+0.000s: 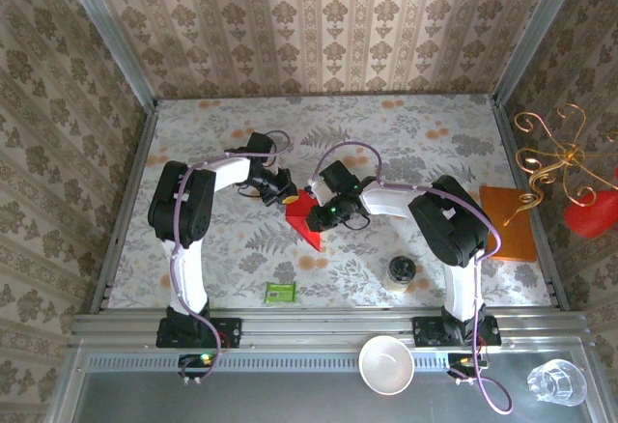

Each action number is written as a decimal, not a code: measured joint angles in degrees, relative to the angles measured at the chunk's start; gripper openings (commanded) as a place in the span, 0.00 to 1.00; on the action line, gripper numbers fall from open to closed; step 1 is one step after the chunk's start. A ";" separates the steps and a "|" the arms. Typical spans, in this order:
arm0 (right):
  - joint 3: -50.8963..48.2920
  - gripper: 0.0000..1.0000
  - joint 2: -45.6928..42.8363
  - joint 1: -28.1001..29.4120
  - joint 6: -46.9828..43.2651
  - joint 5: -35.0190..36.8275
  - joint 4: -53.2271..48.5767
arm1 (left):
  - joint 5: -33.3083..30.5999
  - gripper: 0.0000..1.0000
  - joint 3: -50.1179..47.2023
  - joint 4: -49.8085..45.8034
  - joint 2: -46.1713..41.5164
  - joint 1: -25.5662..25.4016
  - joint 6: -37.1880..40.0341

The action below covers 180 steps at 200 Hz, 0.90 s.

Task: Fold a paper plane with a square sheet of paper (pick it up from the middle)
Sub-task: Third fold the triangle at the center of the table.

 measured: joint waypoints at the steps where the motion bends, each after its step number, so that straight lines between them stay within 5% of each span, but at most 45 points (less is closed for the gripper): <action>1: 0.00 0.09 0.00 0.00 0.00 0.00 0.00 | 0.00 0.08 0.00 0.00 0.00 0.00 0.00; 180: 0.74 0.10 1.81 0.00 -0.20 -2.14 -1.25 | 1.03 0.08 0.33 0.20 0.44 -0.33 0.02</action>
